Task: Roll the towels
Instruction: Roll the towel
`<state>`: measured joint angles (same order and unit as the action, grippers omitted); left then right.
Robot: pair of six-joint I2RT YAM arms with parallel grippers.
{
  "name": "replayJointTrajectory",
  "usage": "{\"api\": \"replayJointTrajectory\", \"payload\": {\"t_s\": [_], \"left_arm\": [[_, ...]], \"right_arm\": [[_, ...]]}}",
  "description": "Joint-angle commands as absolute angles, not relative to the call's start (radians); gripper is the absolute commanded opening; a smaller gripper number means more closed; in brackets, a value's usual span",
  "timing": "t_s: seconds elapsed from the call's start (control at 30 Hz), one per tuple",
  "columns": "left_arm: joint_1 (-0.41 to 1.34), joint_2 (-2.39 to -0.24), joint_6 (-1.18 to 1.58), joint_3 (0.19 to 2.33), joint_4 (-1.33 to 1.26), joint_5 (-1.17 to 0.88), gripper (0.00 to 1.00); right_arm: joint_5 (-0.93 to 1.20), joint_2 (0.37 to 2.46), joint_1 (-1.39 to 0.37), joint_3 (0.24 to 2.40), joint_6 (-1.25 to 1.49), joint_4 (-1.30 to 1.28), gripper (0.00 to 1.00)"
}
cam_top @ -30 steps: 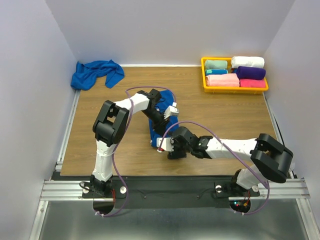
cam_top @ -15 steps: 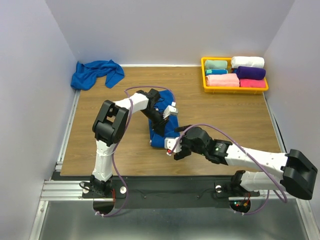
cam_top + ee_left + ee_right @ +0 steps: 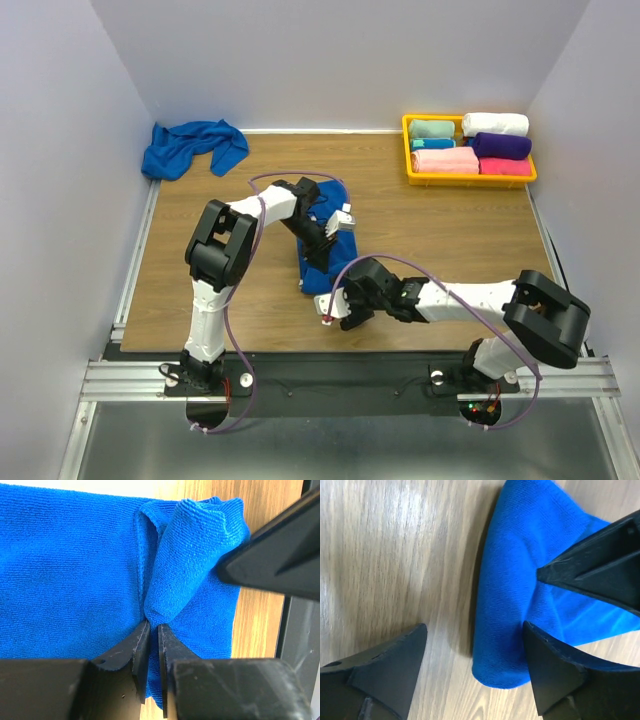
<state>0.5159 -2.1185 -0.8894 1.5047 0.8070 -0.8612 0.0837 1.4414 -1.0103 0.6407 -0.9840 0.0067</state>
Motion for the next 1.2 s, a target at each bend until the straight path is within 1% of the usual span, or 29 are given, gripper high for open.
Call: {"api": "replayJointTrajectory", "payload": {"t_s": [0.0,0.2,0.3,0.37,0.4,0.43,0.5,0.53,0.6,0.63,0.67,0.73,0.8,0.83,0.9,0.97,1.03,1.07,1.1,1.17], "left_arm": [[0.5,-2.135,-0.937,1.479,0.799,-0.776,0.23],[0.5,-2.134,-0.943,1.48,0.799,-0.778,0.23],[0.5,-2.132,-0.945,1.48,0.801,-0.776,0.24],[0.5,-2.132,-0.946,1.477,0.799,-0.778,0.24],[0.5,-2.129,-0.948,1.476,0.798,-0.778,0.24],[0.5,-2.131,-0.95,1.476,0.799,-0.778,0.24],[0.5,-2.128,-0.95,1.476,0.798,-0.778,0.24],[0.499,-2.122,-0.948,1.476,0.799,-0.778,0.25],[0.497,-2.099,-0.936,1.471,0.793,-0.782,0.28],[0.494,-2.086,-0.931,1.47,0.79,-0.798,0.31],[0.488,-2.076,-0.928,1.467,0.792,-0.804,0.34],[0.477,-2.042,-0.922,1.468,0.801,-0.821,0.4],[0.465,-2.017,-0.922,1.465,0.81,-0.837,0.42],[0.459,-1.991,-0.917,1.46,0.814,-0.854,0.5],[0.434,-1.965,-0.91,1.451,0.816,-0.873,0.51],[0.411,-1.927,-0.881,1.434,0.807,-0.891,0.68],[0.362,-1.899,-0.862,1.416,0.792,-0.916,0.69],[0.347,-1.895,-0.844,1.411,0.787,-0.939,0.97],[0.328,-1.891,-0.842,1.407,0.79,-0.951,0.99],[0.27,-1.878,-0.841,1.394,0.796,-0.983,0.99]], "right_arm": [[0.095,1.483,-1.011,0.653,-0.954,0.071,0.8],[0.109,1.491,-0.986,0.67,-0.949,0.09,0.77],[0.104,1.529,-0.957,0.699,-0.947,0.098,0.77],[0.1,1.561,-0.943,0.71,-0.942,0.097,0.73],[0.1,1.571,-0.937,0.712,-0.948,0.097,0.69],[0.103,1.577,-0.934,0.712,-0.946,0.097,0.59],[0.123,1.586,-0.928,0.712,-0.934,0.094,0.47],[0.135,1.586,-0.924,0.713,-0.917,0.078,0.35],[0.205,1.594,-0.907,0.759,-0.902,0.007,0.22],[0.23,1.6,-0.901,0.781,-0.87,-0.035,0.15],[0.257,1.606,-0.891,0.804,-0.861,-0.117,0.05],[0.331,1.626,-0.867,0.86,-0.827,-0.213,0.01],[0.405,1.643,-0.842,0.911,-0.81,-0.271,0.01],[0.423,1.655,-0.824,0.925,-0.795,-0.32,0.01],[0.472,1.666,-0.813,0.942,-0.782,-0.356,0.0],[0.501,1.678,-0.799,0.965,-0.755,-0.396,0.0],[0.543,1.689,-0.787,0.98,-0.729,-0.416,0.01],[0.557,1.701,-0.784,0.995,-0.704,-0.435,0.0],[0.575,1.707,-0.781,1.002,-0.69,-0.443,0.01],[0.595,1.718,-0.773,1.025,-0.647,-0.463,0.01]]}}
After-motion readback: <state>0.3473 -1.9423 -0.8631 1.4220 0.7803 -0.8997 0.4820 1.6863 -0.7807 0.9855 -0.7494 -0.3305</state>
